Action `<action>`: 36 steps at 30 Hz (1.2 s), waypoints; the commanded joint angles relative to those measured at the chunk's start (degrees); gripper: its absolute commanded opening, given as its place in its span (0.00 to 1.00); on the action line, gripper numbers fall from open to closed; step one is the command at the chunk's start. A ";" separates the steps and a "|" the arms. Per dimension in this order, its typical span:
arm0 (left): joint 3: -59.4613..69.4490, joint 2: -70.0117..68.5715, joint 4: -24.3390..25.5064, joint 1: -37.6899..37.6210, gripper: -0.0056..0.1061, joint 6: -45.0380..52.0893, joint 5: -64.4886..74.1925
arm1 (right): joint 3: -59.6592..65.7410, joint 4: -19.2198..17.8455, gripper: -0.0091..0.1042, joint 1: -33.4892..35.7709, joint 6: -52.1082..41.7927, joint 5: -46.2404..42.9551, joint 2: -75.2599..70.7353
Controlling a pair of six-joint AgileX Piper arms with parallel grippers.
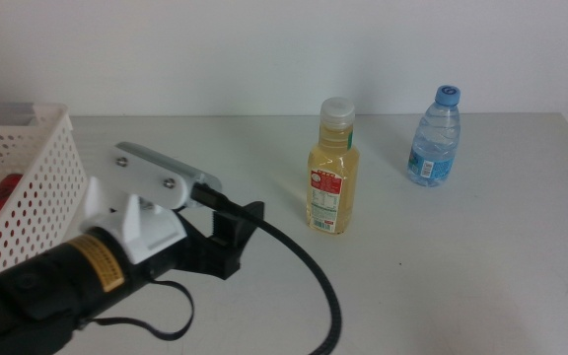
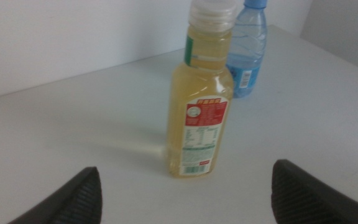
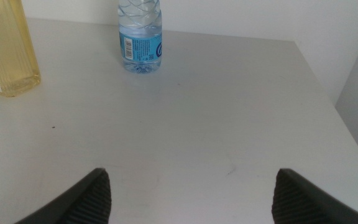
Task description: Use arms to grab the bottles and put them into the dustbin to the left of the table.
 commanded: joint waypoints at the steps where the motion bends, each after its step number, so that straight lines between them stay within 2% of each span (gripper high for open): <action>1: -1.95 2.71 1.15 -0.37 0.89 -2.30 -10.01 | -0.56 -0.30 0.67 -0.39 -0.69 -4.45 -1.20; 3: -2.90 5.72 1.68 -0.37 0.89 -2.78 -11.82 | -0.56 -0.30 0.67 -0.39 -0.69 -4.45 -1.20; 8: -8.78 13.01 7.03 -0.37 0.89 -5.61 -11.78 | -0.56 -0.30 0.67 -0.39 -0.69 -4.45 -1.20; 17: -18.30 23.32 11.74 -0.37 0.89 -10.45 -12.97 | -0.56 -0.30 0.67 -0.39 -0.69 -4.45 -1.20; 36: -30.06 36.39 14.64 -0.37 0.89 -12.35 -15.28 | -0.56 -0.30 0.67 -0.39 -0.69 -4.45 -1.20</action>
